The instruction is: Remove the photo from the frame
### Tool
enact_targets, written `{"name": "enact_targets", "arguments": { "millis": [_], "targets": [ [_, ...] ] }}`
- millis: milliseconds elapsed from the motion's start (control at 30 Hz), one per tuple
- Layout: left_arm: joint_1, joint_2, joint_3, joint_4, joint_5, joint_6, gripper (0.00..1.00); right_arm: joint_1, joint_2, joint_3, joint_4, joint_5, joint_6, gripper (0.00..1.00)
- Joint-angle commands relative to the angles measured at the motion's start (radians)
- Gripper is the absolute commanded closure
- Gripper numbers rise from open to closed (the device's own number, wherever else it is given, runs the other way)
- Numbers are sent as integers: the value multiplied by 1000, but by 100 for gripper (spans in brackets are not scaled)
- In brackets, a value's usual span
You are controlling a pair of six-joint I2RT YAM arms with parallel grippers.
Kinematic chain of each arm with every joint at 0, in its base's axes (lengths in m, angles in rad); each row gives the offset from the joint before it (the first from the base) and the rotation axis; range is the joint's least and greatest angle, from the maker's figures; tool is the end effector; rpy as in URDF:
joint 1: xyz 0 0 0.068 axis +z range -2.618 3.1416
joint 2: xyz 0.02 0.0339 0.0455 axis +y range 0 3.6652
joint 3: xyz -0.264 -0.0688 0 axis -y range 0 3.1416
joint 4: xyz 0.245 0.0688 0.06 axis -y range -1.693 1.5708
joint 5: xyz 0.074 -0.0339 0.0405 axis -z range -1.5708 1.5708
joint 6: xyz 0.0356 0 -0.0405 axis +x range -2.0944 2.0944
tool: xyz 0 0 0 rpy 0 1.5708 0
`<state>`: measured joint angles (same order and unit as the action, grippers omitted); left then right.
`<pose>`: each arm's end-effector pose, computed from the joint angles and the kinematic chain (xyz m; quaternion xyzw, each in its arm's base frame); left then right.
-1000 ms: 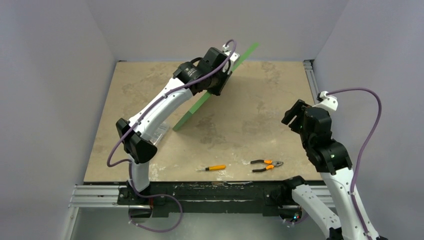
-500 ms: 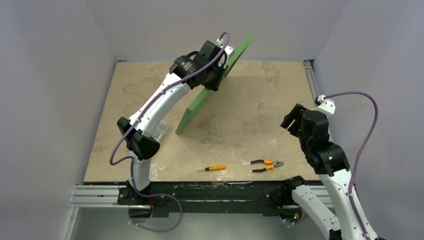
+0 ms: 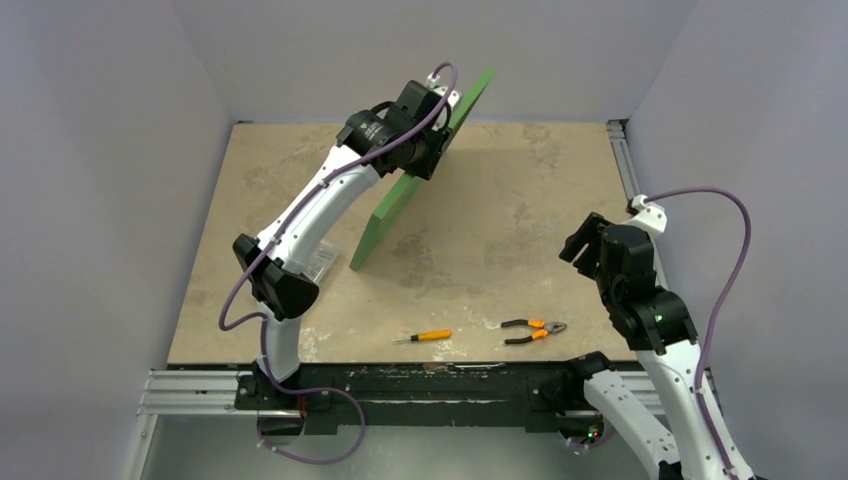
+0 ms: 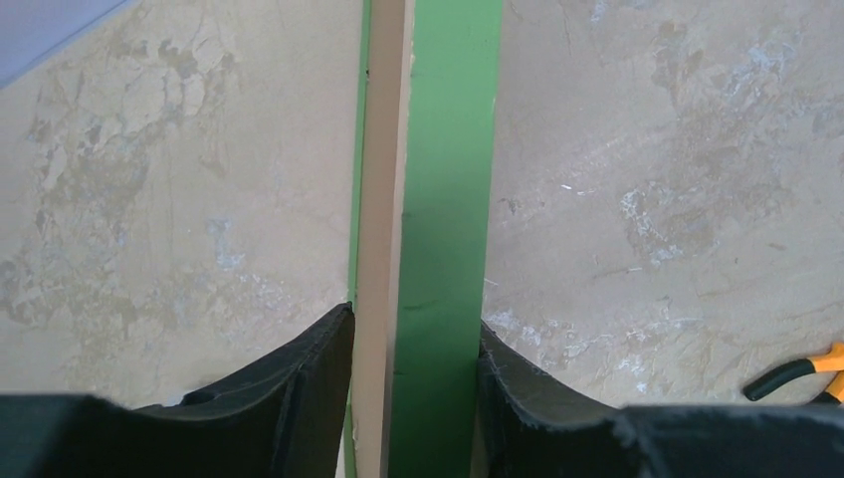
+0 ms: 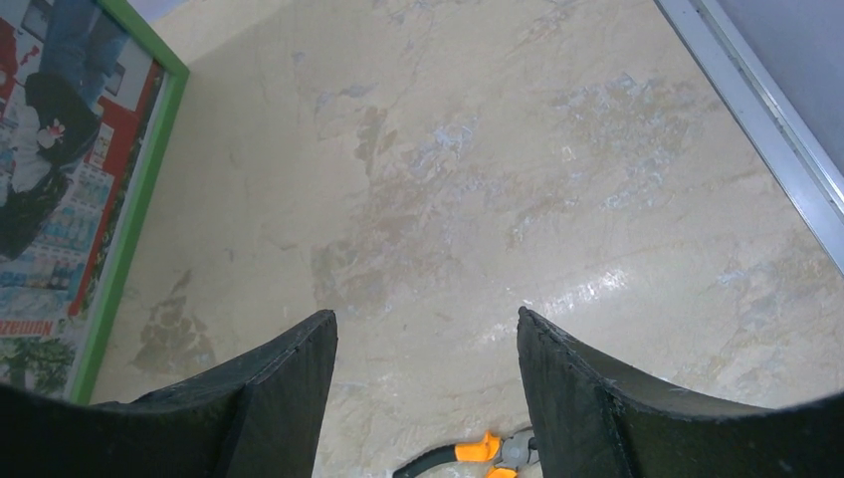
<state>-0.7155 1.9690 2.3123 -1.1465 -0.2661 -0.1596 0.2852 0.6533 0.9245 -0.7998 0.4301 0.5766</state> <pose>0.3142 -0.2607 0.4178 0.2044 0.8974 -0.0458 0.3883 0.1214 0.0201 0.3438 0.2281 0.8229 0.0350 0.5192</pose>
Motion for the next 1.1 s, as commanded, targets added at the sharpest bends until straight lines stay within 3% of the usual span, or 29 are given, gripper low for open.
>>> {"name": "enact_targets", "arguments": {
  "millis": [0,133,233,333,433,733,1067],
  "targets": [
    [40,14,-31,-74,-50,37,62,-1,-15,-8,13,-1,20,35],
    [40,41,-13,-106,-66,66,69,-1,-16,-16,20,-1,22,35],
    [51,36,-24,-108,-15,68,85,-1,-16,-22,23,-2,21,35],
    [72,21,-18,-100,131,46,100,-2,-19,-30,22,-2,23,35],
    [95,9,27,-90,240,3,100,-2,-24,-38,23,-5,25,35],
    [181,-38,75,19,374,-158,100,-1,-38,-52,19,-9,28,36],
    [300,-89,5,176,582,-355,100,-1,-34,-52,16,-18,35,36]
  ]
}}
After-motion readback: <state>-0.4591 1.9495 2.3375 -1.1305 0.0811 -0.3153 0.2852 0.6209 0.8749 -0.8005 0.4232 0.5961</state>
